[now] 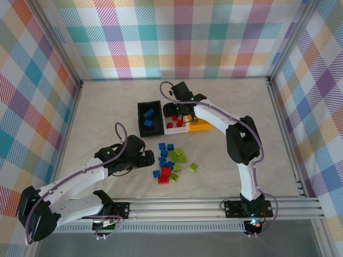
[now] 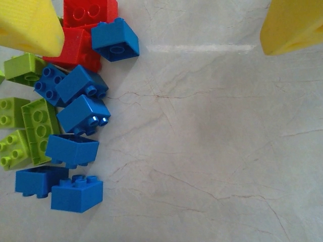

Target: Sort the legos into containers by color

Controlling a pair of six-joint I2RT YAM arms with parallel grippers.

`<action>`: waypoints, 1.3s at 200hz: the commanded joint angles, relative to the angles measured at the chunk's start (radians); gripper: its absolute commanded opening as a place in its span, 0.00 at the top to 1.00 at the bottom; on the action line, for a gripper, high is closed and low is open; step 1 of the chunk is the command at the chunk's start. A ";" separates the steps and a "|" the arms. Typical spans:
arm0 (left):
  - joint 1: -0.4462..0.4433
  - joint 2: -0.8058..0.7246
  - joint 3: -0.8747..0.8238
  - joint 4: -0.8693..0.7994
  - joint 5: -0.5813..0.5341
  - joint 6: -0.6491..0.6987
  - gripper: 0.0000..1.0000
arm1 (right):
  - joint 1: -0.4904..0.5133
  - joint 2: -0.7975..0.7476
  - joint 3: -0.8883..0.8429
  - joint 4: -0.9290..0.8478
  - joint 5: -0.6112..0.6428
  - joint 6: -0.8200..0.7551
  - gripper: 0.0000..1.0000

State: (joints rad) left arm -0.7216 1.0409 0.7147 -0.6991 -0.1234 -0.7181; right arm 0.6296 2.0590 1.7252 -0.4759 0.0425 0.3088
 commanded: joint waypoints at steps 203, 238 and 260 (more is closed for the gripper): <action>-0.225 0.387 0.039 0.057 -0.035 0.008 0.47 | 0.022 -0.725 -0.769 0.190 0.001 0.067 0.35; -0.220 0.339 0.020 -0.003 -0.089 -0.028 0.46 | 0.022 -0.729 -0.778 0.192 -0.001 0.071 0.35; -0.219 0.276 -0.001 -0.039 -0.104 -0.032 0.38 | 0.022 -0.731 -0.783 0.199 -0.002 0.073 0.35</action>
State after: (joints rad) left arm -0.9428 1.3808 0.7418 -0.6357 -0.1646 -0.7292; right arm 0.6529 1.3510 0.9565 -0.3065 0.0406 0.3660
